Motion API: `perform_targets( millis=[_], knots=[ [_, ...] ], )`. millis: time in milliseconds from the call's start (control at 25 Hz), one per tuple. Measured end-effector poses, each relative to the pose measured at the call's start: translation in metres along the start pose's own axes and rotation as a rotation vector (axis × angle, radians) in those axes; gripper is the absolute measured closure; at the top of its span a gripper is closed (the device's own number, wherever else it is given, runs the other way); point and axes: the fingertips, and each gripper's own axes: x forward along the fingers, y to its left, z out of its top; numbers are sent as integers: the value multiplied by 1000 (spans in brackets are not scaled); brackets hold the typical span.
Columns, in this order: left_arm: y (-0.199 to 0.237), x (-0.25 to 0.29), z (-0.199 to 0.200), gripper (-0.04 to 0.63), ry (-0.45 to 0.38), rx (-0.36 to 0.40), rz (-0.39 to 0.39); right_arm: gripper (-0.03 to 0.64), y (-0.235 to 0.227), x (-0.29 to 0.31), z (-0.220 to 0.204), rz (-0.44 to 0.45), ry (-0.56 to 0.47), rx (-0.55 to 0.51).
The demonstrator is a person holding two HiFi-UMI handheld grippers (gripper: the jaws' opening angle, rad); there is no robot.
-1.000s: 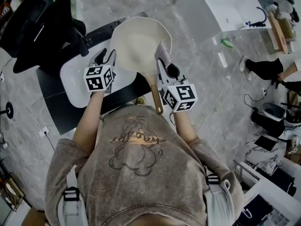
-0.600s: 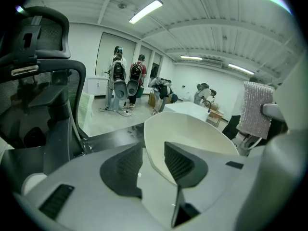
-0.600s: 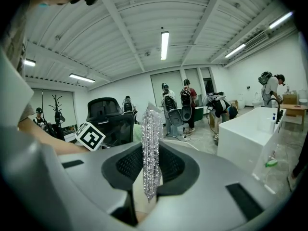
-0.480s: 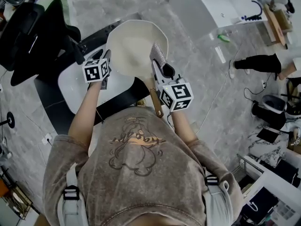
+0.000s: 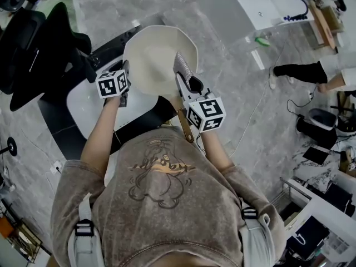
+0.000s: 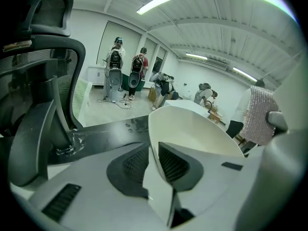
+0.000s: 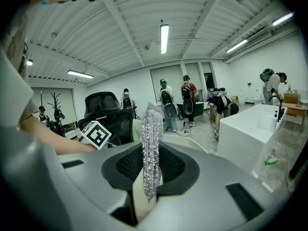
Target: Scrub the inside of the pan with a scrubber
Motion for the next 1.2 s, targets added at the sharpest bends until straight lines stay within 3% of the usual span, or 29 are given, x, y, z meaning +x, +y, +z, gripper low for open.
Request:
perform_targets(
  millis=[280, 720, 1040, 1200],
  knots=[
    [0, -2, 1, 557, -5, -99, 18, 537, 13, 39, -4, 62, 57, -48],
    [-1, -4, -3, 560, 8, -140, 13, 537, 37, 123, -46, 173, 228, -120],
    [-3, -4, -2, 558, 5, -167, 8, 537, 58, 167, -83, 279, 398, -237],
    [-2, -3, -4, 558, 4, -178, -1, 535, 71, 186, -94, 321, 413, -282]
  ],
)
